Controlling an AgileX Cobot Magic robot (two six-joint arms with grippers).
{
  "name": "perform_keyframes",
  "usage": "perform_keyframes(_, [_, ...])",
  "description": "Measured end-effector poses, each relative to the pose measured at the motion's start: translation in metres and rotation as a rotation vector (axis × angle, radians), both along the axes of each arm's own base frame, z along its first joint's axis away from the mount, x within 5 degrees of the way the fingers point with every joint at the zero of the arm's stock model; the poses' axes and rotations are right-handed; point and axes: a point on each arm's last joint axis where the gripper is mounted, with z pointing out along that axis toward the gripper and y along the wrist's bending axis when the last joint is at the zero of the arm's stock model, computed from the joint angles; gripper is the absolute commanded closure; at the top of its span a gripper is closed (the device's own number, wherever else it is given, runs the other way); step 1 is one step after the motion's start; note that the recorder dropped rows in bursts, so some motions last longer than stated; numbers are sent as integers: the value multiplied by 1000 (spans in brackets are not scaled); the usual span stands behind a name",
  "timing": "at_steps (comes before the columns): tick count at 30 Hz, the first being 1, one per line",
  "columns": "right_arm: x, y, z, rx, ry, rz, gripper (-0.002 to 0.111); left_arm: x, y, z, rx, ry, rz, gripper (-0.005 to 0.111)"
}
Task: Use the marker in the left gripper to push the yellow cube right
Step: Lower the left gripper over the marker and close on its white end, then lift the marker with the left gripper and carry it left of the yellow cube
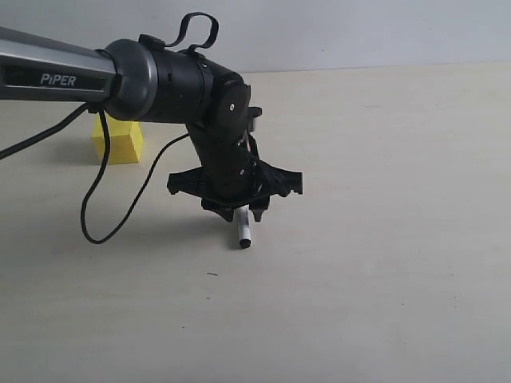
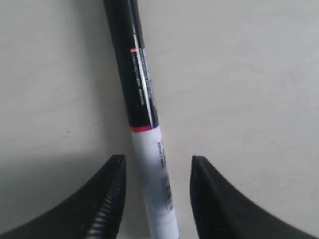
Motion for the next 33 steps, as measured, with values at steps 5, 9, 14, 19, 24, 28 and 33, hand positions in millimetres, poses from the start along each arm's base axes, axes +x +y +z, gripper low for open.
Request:
perform_keyframes(5, [0,0,0,0,0,0,108,0,0,-4,8,3,-2,65])
perform_keyframes(9, [0,0,0,0,0,0,108,0,0,-4,9,5,-2,65])
perform_keyframes(14, [0,0,0,0,0,0,108,0,0,-11,20,14,-3,65])
perform_keyframes(19, [0,0,0,0,0,0,108,1,0,-10,18,10,-3,99])
perform_keyframes(24, [0,0,0,0,0,0,108,1,0,-4,9,-2,-4,107])
perform_keyframes(28, [0,0,0,0,0,0,108,5,13,55,23,-159,-63,107])
perform_keyframes(33, [0,0,0,0,0,0,108,-5,68,125,278,-333,-76,107])
